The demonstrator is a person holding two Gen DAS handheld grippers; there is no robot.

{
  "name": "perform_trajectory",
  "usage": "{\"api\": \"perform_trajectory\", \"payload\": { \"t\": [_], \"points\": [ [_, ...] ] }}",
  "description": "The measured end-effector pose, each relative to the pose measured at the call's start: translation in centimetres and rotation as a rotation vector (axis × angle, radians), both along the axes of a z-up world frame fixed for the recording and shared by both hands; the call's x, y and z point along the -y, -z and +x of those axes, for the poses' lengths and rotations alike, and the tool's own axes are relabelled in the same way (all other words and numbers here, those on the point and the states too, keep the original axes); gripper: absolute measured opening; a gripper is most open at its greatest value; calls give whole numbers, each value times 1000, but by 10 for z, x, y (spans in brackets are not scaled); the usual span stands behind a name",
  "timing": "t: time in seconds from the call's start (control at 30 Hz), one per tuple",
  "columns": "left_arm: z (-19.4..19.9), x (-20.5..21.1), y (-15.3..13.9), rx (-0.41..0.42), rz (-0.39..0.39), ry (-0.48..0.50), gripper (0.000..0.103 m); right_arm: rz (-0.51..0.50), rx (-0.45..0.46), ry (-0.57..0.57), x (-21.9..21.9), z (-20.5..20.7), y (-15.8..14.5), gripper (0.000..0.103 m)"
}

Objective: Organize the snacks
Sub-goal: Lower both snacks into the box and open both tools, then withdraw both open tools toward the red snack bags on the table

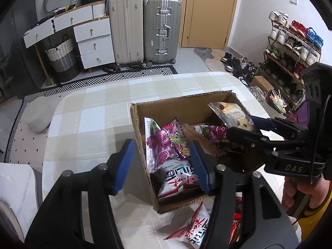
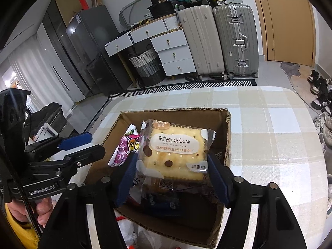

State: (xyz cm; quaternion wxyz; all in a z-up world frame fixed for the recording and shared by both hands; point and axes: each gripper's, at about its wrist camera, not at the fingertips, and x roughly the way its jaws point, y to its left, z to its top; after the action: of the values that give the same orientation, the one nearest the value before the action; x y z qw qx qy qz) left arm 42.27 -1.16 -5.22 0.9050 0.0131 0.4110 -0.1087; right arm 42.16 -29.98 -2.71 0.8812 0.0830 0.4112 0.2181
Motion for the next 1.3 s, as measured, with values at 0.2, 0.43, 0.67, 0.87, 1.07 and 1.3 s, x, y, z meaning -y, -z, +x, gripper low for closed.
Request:
{"api": "perform_trajectory", "payload": {
  "t": [0.2, 0.43, 0.67, 0.87, 1.07, 1.3],
  "points": [
    [-20, -4, -15, 15, 5, -7, 55, 5, -2, 24, 3, -6, -4, 71],
    [-47, -7, -38, 42, 5, -10, 57, -56, 43, 38, 4, -18, -16, 83],
    [-87, -2, -63, 76, 16, -5, 58, 5, 106, 50, 15, -48, -45, 83],
    [-132, 2, -87, 110, -4, 2, 65, 36, 176, 63, 26, -90, -81, 83],
    [-186, 7, -108, 153, -20, 10, 73, 69, 256, 64, 31, -151, -114, 86],
    [-252, 5, -125, 202, -61, 4, 80, 49, 388, 60, 30, -236, -141, 96]
  ]
}}
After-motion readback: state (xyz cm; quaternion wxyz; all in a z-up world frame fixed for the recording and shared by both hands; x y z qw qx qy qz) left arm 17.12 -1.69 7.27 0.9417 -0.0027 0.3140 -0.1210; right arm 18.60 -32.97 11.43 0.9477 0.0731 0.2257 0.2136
